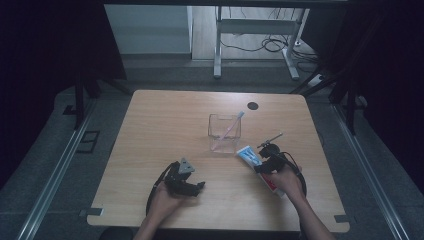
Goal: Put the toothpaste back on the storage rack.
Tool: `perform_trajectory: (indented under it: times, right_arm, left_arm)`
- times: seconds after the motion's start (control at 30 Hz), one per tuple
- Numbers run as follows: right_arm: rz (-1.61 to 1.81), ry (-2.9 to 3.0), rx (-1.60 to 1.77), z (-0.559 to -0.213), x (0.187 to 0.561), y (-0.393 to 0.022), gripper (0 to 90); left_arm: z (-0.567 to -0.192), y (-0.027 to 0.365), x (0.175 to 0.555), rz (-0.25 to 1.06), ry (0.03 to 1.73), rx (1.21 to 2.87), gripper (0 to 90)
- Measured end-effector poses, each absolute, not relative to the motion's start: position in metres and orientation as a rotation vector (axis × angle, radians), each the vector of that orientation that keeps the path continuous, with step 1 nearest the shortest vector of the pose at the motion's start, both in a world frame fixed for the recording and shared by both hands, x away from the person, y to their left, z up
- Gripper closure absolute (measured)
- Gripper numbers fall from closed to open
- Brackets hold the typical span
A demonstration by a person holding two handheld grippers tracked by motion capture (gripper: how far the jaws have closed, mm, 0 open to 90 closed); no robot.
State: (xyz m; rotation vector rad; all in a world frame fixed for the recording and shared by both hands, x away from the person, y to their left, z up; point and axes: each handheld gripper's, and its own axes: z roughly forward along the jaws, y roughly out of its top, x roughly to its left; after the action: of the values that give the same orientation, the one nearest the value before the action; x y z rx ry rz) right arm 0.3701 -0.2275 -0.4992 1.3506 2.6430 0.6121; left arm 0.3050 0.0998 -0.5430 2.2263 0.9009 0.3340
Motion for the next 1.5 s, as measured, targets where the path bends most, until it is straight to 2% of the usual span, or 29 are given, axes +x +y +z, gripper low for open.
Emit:
perform_trajectory:
  times: [0.57, 1.5]
  right_arm:
    - [0.712, 2.59, 1.302, -0.488, 0.355, -0.247, 72.4]
    - [0.965, 2.483, 1.214, -0.42, 0.351, -0.256, 72.7]
  left_arm:
    - [-0.543, 0.1, 0.305, 0.334, 0.901, 2.225, 18.1]
    - [-0.543, 0.1, 0.305, 0.337, 0.898, 2.227, 18.1]
